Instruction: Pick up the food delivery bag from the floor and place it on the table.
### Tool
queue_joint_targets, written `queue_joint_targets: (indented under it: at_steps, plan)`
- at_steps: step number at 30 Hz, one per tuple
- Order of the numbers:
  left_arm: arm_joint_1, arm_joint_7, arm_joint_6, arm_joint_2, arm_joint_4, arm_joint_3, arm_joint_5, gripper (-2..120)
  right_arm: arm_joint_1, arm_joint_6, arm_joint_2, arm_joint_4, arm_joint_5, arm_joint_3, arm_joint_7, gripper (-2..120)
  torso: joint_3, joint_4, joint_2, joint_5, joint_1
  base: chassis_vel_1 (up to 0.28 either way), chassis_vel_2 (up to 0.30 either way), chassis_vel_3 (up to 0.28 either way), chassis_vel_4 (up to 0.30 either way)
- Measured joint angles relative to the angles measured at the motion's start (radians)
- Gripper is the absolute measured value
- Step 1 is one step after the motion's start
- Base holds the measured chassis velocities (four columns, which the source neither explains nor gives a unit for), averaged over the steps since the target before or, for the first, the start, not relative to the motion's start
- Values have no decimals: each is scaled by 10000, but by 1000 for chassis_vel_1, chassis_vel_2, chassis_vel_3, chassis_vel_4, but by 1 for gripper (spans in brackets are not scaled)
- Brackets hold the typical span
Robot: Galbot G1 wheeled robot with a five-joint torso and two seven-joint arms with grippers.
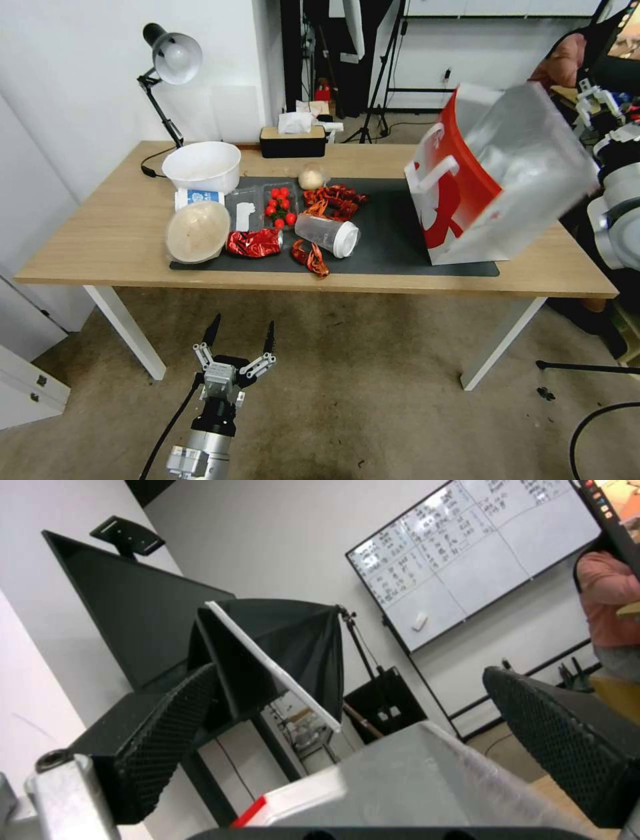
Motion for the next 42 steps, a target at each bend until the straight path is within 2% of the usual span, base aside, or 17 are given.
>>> queue_joint_targets:
  at_steps: [7,13,19,21,26,29,30,32,33,37,42]
  plan:
    - [-13,-103,-65,-10,19,3,111,100,-349,-4,-50,199,-33,252,-183,100,0,1,0,1,0,0,0,0,0]
    - [-72,-401,-99,-18,33,28,134,100,-1165,-116,-118,871,-602,949,-468,100,0,-2,0,1,-1,0,0,0,0]
    - [-109,-493,-179,6,34,51,115,100,-2256,-554,-120,2023,-2168,1855,-254,100,0,3,0,-1,0,0,0,0,0]
    - [-116,-493,-182,26,18,48,73,100,-3119,-1134,25,2742,-3271,2402,-252,100,-1,1,0,1,-1,0,0,0,0]
    - [-122,-491,-185,54,6,26,22,100,-4009,-1692,292,3411,-4274,3005,-402,100,-1,-1,0,-1,-1,0,0,0,0]
    - [-125,-490,-225,112,-3,-13,-53,100,-5312,-2209,969,4508,-5500,3803,-760,100,-1,-2,0,0,-2,0,0,0,0]
    - [-125,-490,-225,112,-3,-13,-53,100,-5312,-2209,969,4508,-5500,3803,-760,100,-1,-2,0,0,-2,0,0,0,0]
    - [-122,-489,-276,134,-3,-20,-82,100,-6077,-2384,1709,5298,-6168,4174,-970,100,-1,0,0,-2,-2,0,0,0,0]
    - [-122,-489,-276,134,-3,-20,-82,100,-6077,-2384,1709,5298,-6168,4174,-970,100,-1,0,0,-2,-2,0,0,0,0]
    - [-122,-481,-336,134,9,-7,-90,100,-6925,-2407,3054,5880,-7517,4155,-1533,100,-1,-1,1,0,-2,0,0,0,0]
    - [-121,-470,-428,160,74,-13,-93,100,-7204,-2072,3797,5824,-8089,3904,-1836,100,-1,2,1,-2,-2,0,0,0,0]
